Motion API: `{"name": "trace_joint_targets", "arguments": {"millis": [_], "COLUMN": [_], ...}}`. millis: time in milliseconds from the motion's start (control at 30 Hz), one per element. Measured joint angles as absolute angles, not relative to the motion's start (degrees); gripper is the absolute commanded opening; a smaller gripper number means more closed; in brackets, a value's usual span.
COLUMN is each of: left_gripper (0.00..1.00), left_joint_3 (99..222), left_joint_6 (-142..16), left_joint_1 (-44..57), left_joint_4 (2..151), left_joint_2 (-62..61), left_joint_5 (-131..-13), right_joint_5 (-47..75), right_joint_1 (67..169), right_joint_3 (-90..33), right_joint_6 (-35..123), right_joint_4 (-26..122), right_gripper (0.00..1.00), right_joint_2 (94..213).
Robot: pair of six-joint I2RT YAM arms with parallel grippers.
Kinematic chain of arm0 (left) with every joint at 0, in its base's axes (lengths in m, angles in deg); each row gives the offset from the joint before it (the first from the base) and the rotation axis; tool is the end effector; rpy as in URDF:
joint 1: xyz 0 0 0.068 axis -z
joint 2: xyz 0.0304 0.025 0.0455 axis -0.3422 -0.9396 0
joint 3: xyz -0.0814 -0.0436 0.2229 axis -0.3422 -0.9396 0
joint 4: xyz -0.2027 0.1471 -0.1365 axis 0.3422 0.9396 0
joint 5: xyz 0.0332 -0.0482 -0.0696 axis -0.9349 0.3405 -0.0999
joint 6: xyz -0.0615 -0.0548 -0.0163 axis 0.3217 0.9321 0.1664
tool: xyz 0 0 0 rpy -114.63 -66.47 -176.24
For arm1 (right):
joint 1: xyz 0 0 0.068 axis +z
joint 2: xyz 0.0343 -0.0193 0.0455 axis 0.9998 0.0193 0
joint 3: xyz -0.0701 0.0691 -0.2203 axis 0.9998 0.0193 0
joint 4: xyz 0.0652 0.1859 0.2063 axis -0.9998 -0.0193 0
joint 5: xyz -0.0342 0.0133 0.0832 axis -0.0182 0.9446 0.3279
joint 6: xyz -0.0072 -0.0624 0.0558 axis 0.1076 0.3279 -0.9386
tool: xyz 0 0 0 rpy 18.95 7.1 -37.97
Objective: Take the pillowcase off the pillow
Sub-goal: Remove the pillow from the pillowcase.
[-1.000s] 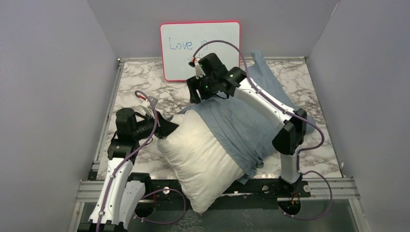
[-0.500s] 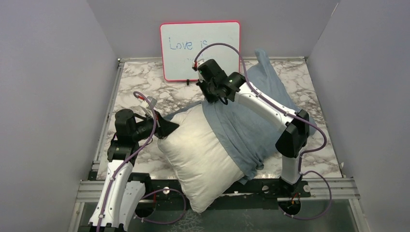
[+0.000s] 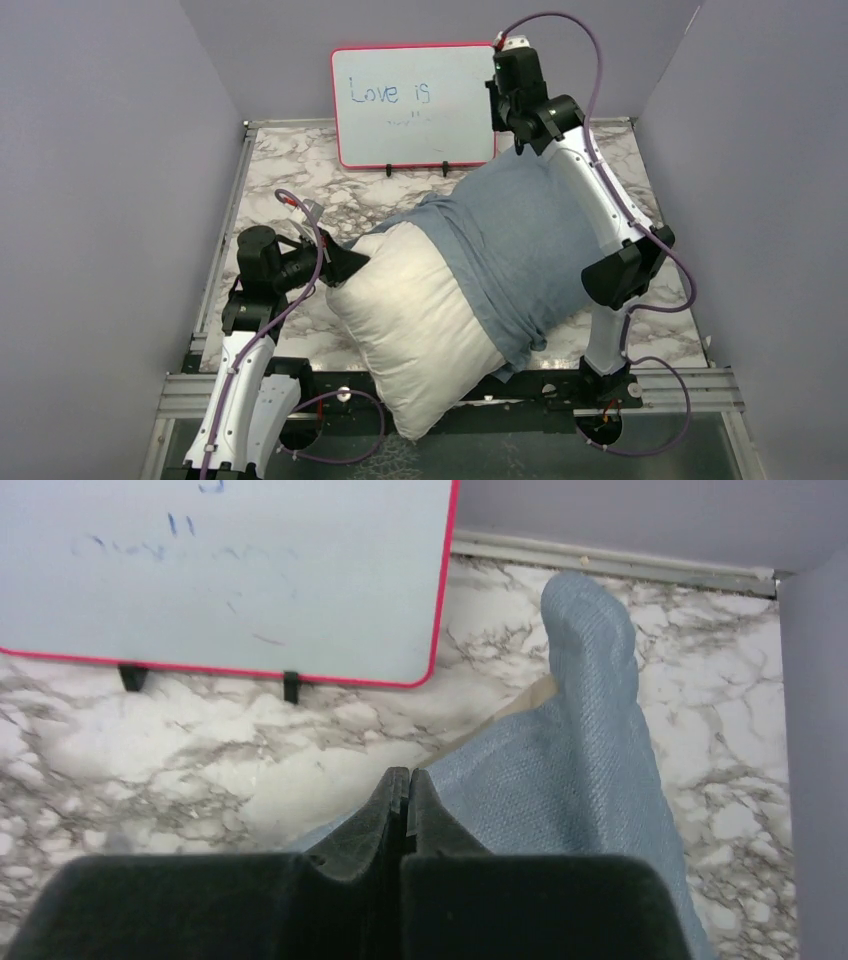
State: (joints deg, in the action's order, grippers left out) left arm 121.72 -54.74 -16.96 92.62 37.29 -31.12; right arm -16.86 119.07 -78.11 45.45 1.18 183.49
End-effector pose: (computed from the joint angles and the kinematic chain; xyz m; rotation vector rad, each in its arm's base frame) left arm 0.2226 -0.0677 0.2573 0.3393 1.8774 -1.0710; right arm 0.4208 0.2109 0.3745 -0.2203 2.0886 -0.0680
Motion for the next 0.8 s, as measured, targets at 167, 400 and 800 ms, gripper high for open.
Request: {"name": "trace_joint_targets", "arguments": {"millis": [167,400,800], "left_gripper": [0.00,0.00,0.00], "left_joint_3": [121.7,121.7,121.7], "left_joint_6": [-54.7,-54.7,-54.7], "left_joint_1": [-17.0,-17.1,-17.3], "left_joint_4": [92.7,92.8,93.4], "left_joint_2": [37.3,37.3,37.0], "left_joint_5": [-31.2,-31.2,-31.2], "right_joint_5": [-6.6,16.5,18.4], "right_joint_1": [118.2,120.9,129.4], "right_joint_3": [-82.1,-69.3,-68.4], "right_joint_6": [44.2,43.5,51.6], "right_joint_4": [0.9,1.4,-8.9], "right_gripper": [0.55,0.74,0.34], "right_joint_2": [183.2,182.0,188.6]}}
